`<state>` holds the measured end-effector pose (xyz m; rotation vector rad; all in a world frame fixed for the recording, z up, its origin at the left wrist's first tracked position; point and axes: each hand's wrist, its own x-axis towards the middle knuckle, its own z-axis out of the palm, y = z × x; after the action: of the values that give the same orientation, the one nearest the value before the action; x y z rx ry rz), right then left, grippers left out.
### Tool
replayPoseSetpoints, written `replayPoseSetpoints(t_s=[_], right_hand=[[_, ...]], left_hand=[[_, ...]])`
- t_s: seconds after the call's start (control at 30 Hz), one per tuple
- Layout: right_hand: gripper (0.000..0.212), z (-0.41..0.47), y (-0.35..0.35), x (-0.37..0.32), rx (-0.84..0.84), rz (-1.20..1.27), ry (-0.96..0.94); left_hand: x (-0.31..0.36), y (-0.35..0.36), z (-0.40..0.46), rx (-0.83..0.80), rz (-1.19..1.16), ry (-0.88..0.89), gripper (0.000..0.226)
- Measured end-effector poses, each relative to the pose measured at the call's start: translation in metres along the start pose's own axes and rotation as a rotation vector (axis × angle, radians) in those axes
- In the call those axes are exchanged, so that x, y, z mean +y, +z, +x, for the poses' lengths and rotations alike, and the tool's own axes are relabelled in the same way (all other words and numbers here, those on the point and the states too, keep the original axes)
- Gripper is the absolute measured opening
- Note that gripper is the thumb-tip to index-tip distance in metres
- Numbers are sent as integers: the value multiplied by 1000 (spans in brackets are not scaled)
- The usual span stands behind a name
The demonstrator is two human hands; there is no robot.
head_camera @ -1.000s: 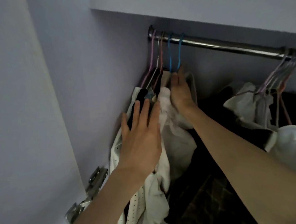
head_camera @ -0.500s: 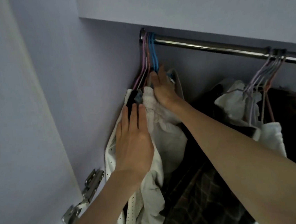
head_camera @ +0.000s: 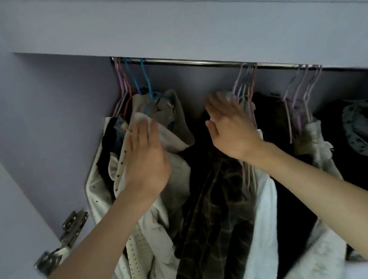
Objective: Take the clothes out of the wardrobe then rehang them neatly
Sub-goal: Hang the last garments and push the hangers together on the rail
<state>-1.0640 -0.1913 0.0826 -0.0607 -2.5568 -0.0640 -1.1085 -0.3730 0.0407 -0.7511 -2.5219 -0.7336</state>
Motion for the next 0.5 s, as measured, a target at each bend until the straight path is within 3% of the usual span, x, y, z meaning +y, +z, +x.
replayPoseSetpoints(t_s=[0.13,0.23,0.33,0.5], right_hand=[[50,-24,-14,44,68,370,314],[53,-23,-6,61,9,693,552],[48,-13,5,71,13,896,584],[54,13,9,81,7,802,510]], left_hand=[[55,15,4,-31,-285,169,52],[94,31,3,-253,-545,161,57],[113,43,12,-309,-602,145,58],[115,41,25,-355,-527,82,64]])
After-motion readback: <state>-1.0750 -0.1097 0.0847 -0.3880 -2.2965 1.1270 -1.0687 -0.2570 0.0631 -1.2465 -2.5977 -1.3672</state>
